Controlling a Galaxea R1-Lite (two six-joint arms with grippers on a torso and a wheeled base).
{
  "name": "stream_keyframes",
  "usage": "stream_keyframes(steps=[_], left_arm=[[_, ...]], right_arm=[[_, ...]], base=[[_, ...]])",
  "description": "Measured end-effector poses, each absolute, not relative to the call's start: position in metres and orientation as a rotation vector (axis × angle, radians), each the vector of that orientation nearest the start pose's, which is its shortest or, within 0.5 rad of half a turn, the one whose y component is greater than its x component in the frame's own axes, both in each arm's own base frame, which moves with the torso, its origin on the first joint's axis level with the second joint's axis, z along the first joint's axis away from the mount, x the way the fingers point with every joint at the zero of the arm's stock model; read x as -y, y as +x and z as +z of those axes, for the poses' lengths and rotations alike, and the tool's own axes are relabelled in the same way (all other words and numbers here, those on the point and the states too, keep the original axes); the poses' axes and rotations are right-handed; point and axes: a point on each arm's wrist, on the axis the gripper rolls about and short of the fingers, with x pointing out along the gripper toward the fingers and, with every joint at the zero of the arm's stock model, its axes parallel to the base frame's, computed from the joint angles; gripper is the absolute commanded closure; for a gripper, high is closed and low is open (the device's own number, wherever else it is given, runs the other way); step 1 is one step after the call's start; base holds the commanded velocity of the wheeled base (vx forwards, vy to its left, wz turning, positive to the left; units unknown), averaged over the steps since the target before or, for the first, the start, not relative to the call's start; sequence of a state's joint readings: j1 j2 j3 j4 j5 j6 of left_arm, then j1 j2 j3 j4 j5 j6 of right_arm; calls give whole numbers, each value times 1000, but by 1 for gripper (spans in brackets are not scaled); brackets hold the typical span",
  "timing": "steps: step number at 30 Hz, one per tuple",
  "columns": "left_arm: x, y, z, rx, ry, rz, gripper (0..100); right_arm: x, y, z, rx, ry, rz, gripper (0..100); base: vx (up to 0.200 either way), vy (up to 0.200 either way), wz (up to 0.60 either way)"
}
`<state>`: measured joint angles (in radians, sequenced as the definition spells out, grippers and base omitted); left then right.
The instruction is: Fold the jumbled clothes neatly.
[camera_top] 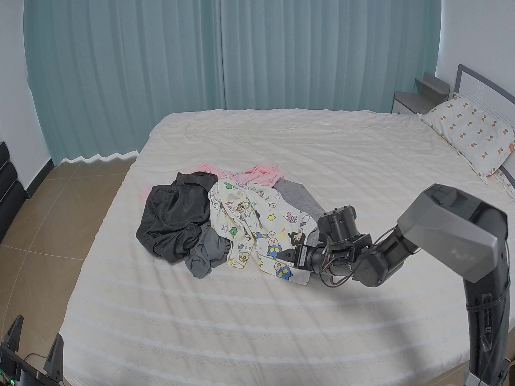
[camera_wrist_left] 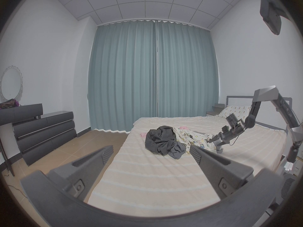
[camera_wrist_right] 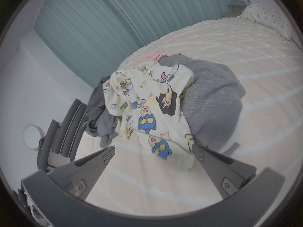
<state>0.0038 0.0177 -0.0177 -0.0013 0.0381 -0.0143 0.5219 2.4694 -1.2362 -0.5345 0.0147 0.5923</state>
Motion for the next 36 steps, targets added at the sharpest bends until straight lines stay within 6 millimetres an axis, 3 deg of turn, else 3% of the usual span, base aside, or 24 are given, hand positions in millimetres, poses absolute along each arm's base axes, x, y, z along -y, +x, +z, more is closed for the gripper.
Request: stream_keyframes(steps=[7,12,22,31,32,36], left_arm=[[-1,-23,81,2,-17,42,0],[-1,-23,81,2,-17,43,0],[-1,-23,81,2,-18,42,0],[-1,-23,81,3,-37,42,0],[-1,-23,81,3,-38,42,0],[-1,-23,81,3,-40,43,0]], right_arm=[[-225,389,-51,-851,353,241,0],[-225,390,-58,-858,349,234,0],[-234,404,-53,-827,328,180,0],[-253,419,-47,-861,297,154,0],[-256,420,-46,-871,291,152,100],[-261,420,-47,-918,267,141,100]], base=[[0,0,0],[0,0,0],[0,0,0],[0,0,0],[0,0,0],[0,0,0]])
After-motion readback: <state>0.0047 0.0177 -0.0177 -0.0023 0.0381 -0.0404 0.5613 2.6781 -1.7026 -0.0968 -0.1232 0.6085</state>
